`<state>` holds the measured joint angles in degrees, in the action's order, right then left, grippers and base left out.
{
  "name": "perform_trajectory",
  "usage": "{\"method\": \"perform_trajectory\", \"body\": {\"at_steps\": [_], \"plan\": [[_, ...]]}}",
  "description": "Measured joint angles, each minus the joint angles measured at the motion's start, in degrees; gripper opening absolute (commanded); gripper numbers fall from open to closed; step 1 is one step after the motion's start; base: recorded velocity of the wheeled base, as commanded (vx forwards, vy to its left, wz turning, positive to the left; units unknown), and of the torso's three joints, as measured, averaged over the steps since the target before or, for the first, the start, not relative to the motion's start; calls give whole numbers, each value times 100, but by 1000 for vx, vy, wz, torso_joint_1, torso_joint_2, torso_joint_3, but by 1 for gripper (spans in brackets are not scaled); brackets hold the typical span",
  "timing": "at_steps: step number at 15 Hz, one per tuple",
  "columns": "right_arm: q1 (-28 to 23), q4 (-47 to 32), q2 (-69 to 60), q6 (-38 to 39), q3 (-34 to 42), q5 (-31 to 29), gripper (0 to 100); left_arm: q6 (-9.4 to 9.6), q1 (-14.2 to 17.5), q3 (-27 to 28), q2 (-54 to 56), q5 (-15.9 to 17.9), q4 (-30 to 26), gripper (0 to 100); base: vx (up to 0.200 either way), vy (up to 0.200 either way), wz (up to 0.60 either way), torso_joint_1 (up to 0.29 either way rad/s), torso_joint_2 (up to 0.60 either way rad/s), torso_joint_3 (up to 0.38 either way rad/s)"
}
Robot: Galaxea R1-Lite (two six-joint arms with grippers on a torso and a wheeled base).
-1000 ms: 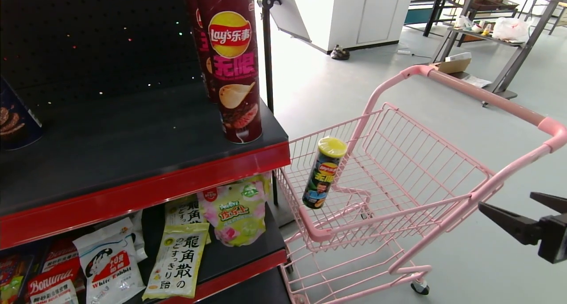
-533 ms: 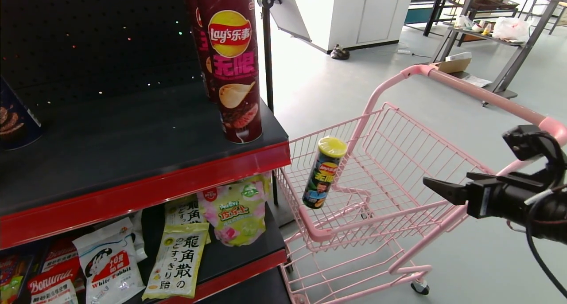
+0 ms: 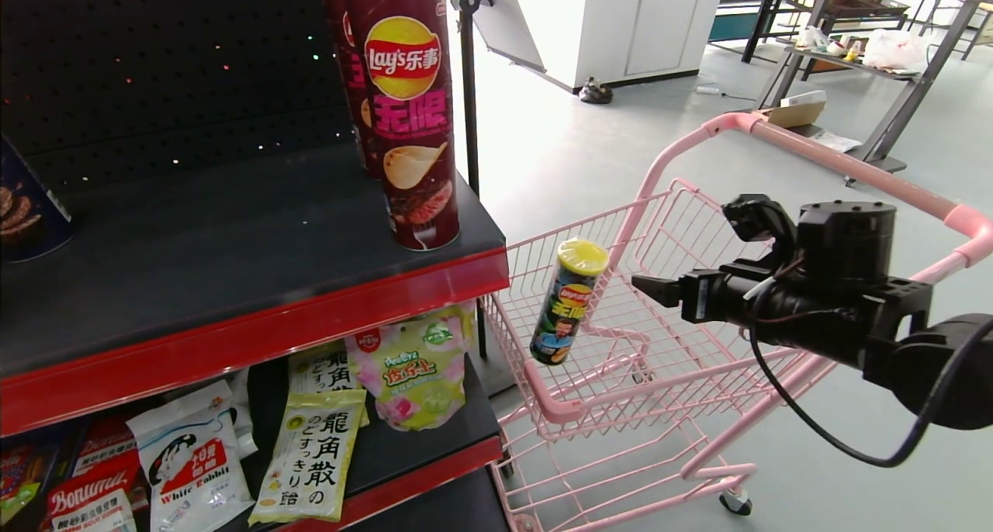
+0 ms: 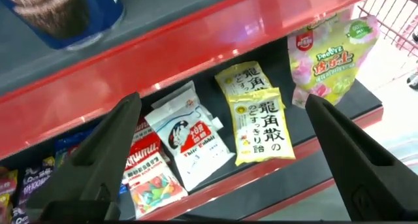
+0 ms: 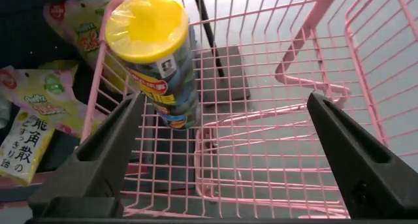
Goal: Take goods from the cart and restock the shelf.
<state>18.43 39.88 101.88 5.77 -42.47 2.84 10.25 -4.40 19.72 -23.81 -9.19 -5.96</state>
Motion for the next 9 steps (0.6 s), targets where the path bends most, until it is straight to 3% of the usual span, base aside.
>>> {"method": "perform_trajectory", "body": {"at_steps": [4,9], "plan": [[362,110,669,35,-450,-5,100,1,5,127,-151,-44,2,100,0,0,0,0,0,0],[419,107,1078,41,-722,44,100,4,9,207,-226,-96,0,100,0,0,0,0,0,0]]}}
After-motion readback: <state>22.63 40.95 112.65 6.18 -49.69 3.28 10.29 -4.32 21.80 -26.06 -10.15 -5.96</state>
